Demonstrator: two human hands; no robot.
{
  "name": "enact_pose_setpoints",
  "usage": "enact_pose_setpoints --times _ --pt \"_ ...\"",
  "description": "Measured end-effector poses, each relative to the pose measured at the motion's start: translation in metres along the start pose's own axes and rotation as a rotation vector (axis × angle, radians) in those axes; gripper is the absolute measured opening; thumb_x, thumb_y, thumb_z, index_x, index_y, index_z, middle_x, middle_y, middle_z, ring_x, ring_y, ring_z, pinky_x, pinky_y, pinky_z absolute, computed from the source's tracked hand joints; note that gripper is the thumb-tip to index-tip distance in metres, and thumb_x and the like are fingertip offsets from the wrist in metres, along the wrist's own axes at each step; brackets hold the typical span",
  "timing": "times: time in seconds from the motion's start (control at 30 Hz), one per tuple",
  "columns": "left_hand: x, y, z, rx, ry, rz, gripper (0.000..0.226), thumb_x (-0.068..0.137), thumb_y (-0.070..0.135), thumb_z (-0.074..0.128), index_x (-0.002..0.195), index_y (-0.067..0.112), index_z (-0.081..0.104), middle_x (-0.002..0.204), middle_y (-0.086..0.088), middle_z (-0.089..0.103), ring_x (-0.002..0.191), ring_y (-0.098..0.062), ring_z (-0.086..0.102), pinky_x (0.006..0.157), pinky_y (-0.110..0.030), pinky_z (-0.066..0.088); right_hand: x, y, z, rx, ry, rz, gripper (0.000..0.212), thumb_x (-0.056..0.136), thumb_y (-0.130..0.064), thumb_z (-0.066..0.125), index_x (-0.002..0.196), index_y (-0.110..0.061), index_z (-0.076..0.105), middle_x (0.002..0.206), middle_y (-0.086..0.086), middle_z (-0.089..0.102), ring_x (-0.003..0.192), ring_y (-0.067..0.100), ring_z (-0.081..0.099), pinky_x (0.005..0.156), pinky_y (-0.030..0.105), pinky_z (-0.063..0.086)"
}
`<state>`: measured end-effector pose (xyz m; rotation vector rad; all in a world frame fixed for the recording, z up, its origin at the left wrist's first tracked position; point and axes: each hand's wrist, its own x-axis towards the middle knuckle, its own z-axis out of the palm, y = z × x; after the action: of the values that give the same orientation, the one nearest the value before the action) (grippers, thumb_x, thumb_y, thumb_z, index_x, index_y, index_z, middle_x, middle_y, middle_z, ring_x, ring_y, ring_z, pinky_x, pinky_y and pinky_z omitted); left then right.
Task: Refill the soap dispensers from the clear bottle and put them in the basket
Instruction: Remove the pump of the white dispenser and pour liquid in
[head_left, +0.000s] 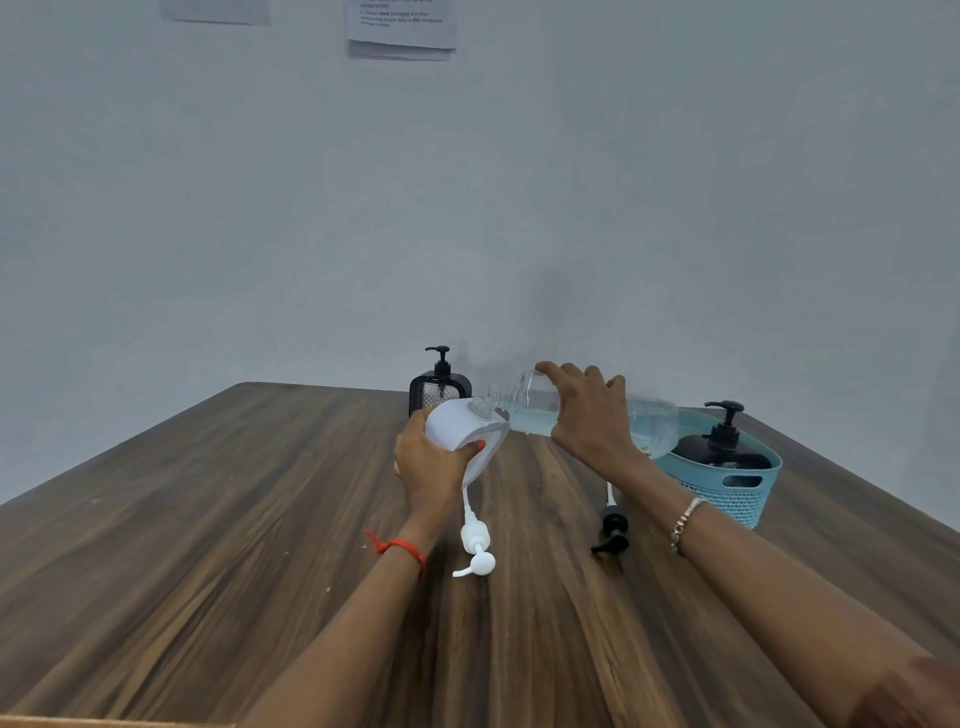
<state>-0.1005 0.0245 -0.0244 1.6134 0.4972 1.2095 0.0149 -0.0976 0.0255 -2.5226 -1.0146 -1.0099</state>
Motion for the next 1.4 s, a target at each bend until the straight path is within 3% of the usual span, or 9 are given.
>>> enact_pose_setpoints --times 0.77,1.4 --pt "0.001 -0.008 -0.004 -0.014 0.021 -0.021 0.05 0.06 0.012 0.084 0.104 0.009 0.06 0.102 -0.01 0.066 0.097 -0.027 0.06 0.086 -0.048 0.049 -0.001 -0.007 -0.002 -0.018 0.006 -0.02 0.069 0.068 -0.003 0.055 0.132 -0.024 0.042 0.114 0.002 0.06 0.098 0.027 0.052 0.08 0.039 0.031" --pt "0.002 -0.017 -0.007 -0.012 0.026 -0.018 0.052 0.06 0.014 0.085 0.106 0.01 0.06 0.103 -0.007 0.065 0.095 -0.023 0.058 0.076 -0.032 0.046 -0.002 -0.013 -0.004 -0.029 -0.029 -0.03 0.071 0.068 -0.003 0.054 0.133 -0.026 0.04 0.116 0.001 0.059 0.102 0.027 0.051 0.083 0.04 0.033"
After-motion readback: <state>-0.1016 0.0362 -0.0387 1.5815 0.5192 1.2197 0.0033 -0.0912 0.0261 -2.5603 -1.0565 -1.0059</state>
